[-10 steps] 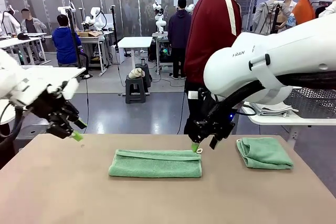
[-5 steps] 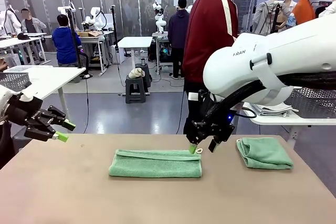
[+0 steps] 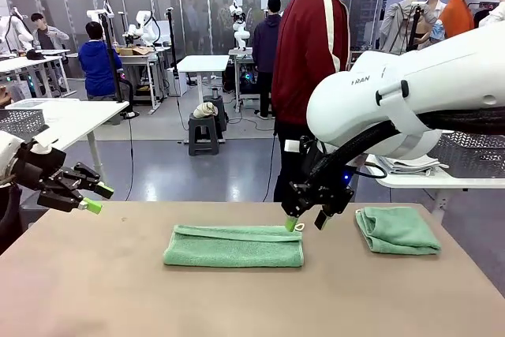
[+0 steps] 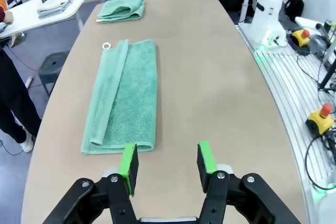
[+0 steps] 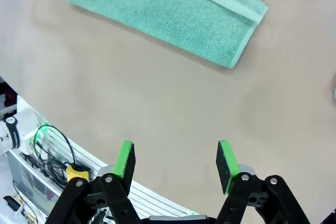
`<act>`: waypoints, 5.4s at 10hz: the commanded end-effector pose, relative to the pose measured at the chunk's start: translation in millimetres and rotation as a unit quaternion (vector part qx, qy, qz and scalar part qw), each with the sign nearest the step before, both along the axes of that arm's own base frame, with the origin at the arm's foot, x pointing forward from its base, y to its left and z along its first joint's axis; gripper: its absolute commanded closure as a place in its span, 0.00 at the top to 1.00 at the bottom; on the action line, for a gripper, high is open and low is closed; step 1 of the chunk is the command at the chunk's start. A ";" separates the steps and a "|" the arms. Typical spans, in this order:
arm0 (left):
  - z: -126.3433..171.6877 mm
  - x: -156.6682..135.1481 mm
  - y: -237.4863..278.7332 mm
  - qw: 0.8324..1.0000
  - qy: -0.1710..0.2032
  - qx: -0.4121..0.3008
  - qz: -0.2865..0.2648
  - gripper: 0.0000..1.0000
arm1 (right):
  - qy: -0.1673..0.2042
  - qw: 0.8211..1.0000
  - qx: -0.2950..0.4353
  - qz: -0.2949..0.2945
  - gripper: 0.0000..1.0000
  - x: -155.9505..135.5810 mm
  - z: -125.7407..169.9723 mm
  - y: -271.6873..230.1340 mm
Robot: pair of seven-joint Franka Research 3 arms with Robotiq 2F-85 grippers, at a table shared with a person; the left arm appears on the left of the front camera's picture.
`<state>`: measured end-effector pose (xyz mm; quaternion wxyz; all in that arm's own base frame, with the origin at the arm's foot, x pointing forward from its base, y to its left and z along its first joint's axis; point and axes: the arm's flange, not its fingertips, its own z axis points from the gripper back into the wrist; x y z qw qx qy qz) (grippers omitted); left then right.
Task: Fold the towels and place them in the basket.
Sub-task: When a person lays out a Towel with hook on the table, fold it in half twice.
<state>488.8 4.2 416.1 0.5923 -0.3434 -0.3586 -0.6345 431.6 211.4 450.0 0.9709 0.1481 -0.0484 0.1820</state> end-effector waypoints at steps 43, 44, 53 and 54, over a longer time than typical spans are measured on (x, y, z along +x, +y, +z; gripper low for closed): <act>2.6 -5.4 -0.4 1.000 -0.002 -0.002 0.000 0.59 | -0.077 0.975 -0.129 -0.162 0.00 95.5 -93.5 53.1; 2.6 -5.4 -0.4 1.000 -0.002 -0.002 0.000 0.59 | -0.088 0.975 -0.149 -0.142 0.00 97.5 -84.7 76.8; 2.6 -5.4 -0.4 1.000 -0.002 -0.002 0.000 0.59 | -0.050 0.981 -0.172 -0.081 0.00 116.0 -89.6 326.9; 2.6 -5.4 -0.4 1.000 -0.002 -0.002 0.000 0.59 | -0.052 0.980 -0.172 -0.089 0.00 115.3 -91.1 333.1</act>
